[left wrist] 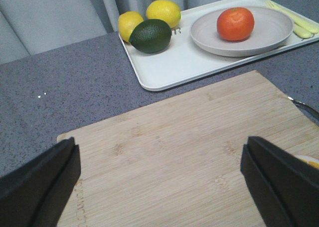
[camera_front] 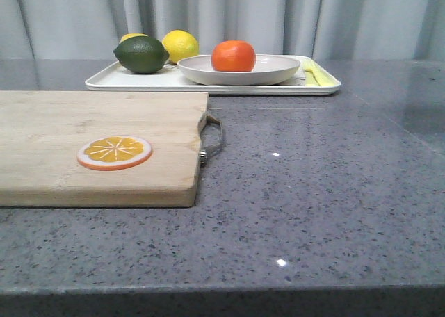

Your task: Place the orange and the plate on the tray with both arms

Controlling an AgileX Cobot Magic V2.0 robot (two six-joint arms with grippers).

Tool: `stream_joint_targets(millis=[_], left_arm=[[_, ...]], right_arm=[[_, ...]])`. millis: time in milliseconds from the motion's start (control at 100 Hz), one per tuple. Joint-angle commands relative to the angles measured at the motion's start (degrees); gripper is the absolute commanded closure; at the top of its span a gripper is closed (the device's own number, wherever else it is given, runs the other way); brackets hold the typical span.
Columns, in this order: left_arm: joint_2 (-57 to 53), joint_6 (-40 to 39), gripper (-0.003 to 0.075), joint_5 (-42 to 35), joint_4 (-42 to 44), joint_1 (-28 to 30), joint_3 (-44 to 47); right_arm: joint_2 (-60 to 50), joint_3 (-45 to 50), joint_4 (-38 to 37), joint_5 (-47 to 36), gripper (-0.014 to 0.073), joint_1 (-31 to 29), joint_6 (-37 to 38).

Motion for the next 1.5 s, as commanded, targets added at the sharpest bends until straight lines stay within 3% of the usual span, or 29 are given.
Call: stream_joint_targets(millis=[0, 350, 770, 1070, 1190, 1430, 1490], left_arm=[[-2.0, -0.6, 0.0104, -4.6, -0.4, 0.0, -1.5], [-15.9, -0.6, 0.0241, -5.2, 0.3, 0.0, 2.2], [-27.4, -0.7, 0.0259, -3.6, 0.3, 0.0, 10.0], [-27.4, -0.7, 0.0275, -3.9, 0.3, 0.0, 10.0], [-27.4, -0.7, 0.0381, -3.9, 0.3, 0.0, 10.0], [-27.4, -0.7, 0.0710, -3.9, 0.3, 0.0, 10.0], [-27.4, -0.7, 0.0741, -3.9, 0.3, 0.0, 10.0]], right_arm=[[-8.5, 8.7, 0.5, -10.7, 0.0148, -0.2, -1.0], [-30.1, 36.3, 0.4, -24.7, 0.0148, -0.1, -1.0], [-50.3, 47.0, 0.7, -24.3, 0.0148, -0.1, -0.9], [-53.2, 49.0, 1.2, -24.3, 0.0160, -0.1, -0.9], [-53.2, 49.0, 1.2, -24.4, 0.0269, -0.1, -0.9], [-53.2, 49.0, 1.2, -24.4, 0.0680, -0.1, -0.9], [-53.2, 49.0, 1.2, -24.5, 0.0690, -0.1, -0.9]])
